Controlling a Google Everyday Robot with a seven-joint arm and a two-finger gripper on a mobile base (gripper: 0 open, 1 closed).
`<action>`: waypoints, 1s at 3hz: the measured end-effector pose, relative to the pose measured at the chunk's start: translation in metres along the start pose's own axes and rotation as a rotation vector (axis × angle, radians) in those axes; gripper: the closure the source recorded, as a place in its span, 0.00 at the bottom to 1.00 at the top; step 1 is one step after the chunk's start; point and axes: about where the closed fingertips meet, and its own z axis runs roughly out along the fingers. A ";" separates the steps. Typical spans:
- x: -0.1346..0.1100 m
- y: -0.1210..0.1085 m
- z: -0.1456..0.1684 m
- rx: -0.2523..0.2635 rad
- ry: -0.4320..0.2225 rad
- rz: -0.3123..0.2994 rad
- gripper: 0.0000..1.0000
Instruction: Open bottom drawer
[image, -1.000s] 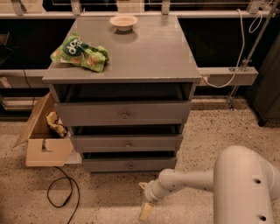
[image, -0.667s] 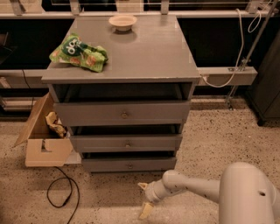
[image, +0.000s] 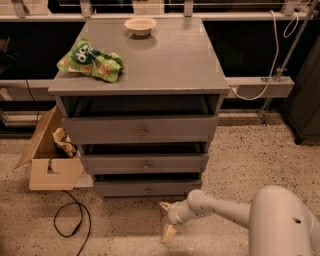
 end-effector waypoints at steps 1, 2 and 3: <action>0.010 -0.047 0.013 0.094 0.024 -0.068 0.00; 0.017 -0.089 0.012 0.171 0.020 -0.125 0.00; 0.019 -0.121 0.004 0.258 0.010 -0.167 0.00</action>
Offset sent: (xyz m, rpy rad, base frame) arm 0.1426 -0.0194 -0.0227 -0.0251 -0.3329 -0.0367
